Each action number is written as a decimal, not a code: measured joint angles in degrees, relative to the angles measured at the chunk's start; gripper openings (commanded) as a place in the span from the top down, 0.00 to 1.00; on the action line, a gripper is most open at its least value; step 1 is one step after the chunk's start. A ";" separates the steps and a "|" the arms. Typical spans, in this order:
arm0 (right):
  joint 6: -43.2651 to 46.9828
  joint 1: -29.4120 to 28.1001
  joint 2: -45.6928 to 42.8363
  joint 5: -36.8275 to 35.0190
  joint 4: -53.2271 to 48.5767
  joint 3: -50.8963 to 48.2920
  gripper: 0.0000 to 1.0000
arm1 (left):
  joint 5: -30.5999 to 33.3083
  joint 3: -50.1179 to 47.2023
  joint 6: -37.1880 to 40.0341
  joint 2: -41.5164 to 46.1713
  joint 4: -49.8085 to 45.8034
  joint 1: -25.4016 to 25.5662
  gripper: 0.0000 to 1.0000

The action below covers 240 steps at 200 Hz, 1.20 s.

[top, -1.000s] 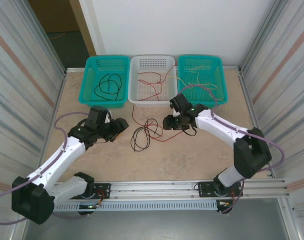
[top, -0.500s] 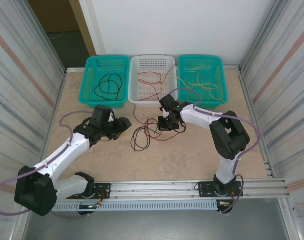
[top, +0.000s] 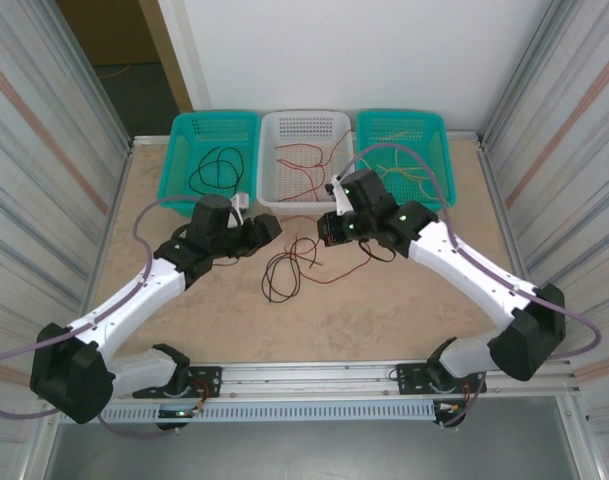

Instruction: Untangle the cables

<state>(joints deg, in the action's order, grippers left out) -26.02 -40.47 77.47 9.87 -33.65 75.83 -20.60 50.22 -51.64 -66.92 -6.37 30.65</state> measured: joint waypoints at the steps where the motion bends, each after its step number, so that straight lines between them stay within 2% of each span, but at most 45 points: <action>1: -0.02 0.02 -0.09 0.00 -0.04 0.28 1.00 | -0.02 0.17 0.22 0.00 0.15 0.11 0.46; 47: -0.44 1.51 -2.16 2.01 0.17 7.91 1.00 | -1.14 8.17 9.16 0.00 3.67 3.32 0.39; 91: -3.76 5.38 -3.72 6.58 3.56 7.93 1.00 | -3.74 12.11 14.88 -1.16 3.72 4.02 0.40; 134: -8.09 8.31 -4.24 10.45 8.04 7.13 1.00 | -5.66 13.29 18.82 -5.66 3.34 9.03 0.41; 156: -10.03 9.60 -4.24 11.91 9.99 7.13 1.00 | -7.17 13.29 18.95 -6.62 3.50 9.77 0.41; 198: -14.23 11.47 -4.37 13.84 14.88 6.23 1.00 | -9.42 13.29 17.33 -7.50 7.30 9.77 0.57; 240: -17.81 12.50 -4.46 14.19 18.67 4.07 1.00 | -10.34 13.29 15.17 -8.87 10.34 10.21 0.68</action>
<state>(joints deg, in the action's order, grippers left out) -43.83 -27.97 73.01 24.05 -14.98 79.90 -30.94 63.51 -36.47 -75.79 3.97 40.86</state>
